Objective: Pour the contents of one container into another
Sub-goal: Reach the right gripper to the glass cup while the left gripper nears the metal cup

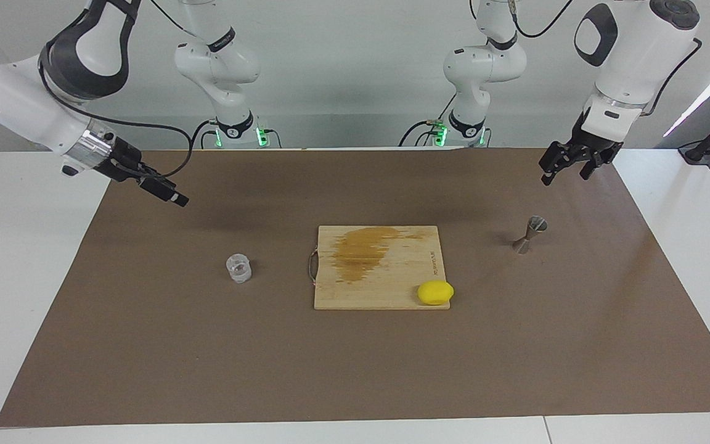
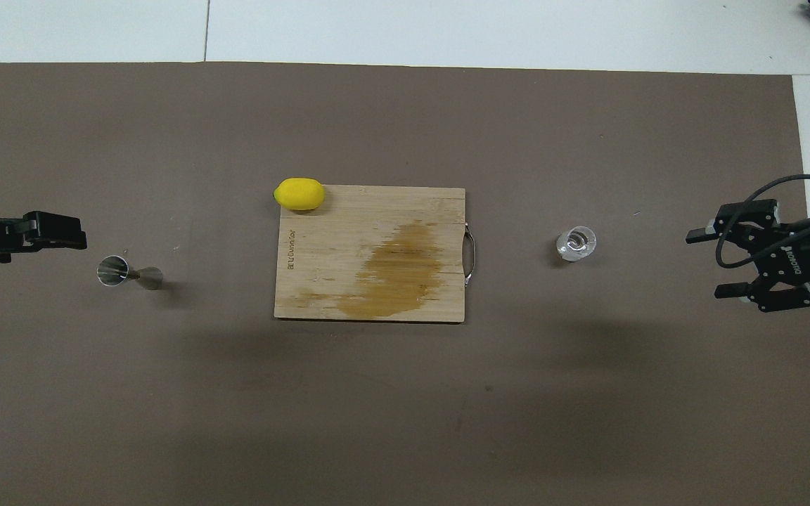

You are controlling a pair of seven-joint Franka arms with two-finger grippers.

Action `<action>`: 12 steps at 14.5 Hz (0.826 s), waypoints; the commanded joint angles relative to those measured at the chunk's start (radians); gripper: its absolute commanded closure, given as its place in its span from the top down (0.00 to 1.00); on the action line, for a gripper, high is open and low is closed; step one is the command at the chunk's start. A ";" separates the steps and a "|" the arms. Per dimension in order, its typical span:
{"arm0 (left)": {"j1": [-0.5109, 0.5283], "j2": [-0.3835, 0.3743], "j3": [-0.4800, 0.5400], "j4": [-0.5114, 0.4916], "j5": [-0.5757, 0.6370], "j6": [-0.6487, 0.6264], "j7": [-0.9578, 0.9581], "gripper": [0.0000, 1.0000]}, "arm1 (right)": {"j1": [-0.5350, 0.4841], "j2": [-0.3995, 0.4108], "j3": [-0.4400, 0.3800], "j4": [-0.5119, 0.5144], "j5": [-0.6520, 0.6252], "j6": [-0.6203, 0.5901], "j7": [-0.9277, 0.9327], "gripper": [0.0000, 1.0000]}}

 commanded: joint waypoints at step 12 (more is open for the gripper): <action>0.254 0.130 0.025 -0.015 -0.569 -0.136 0.547 1.00 | -0.150 0.228 0.009 -0.032 0.302 -0.060 0.056 1.00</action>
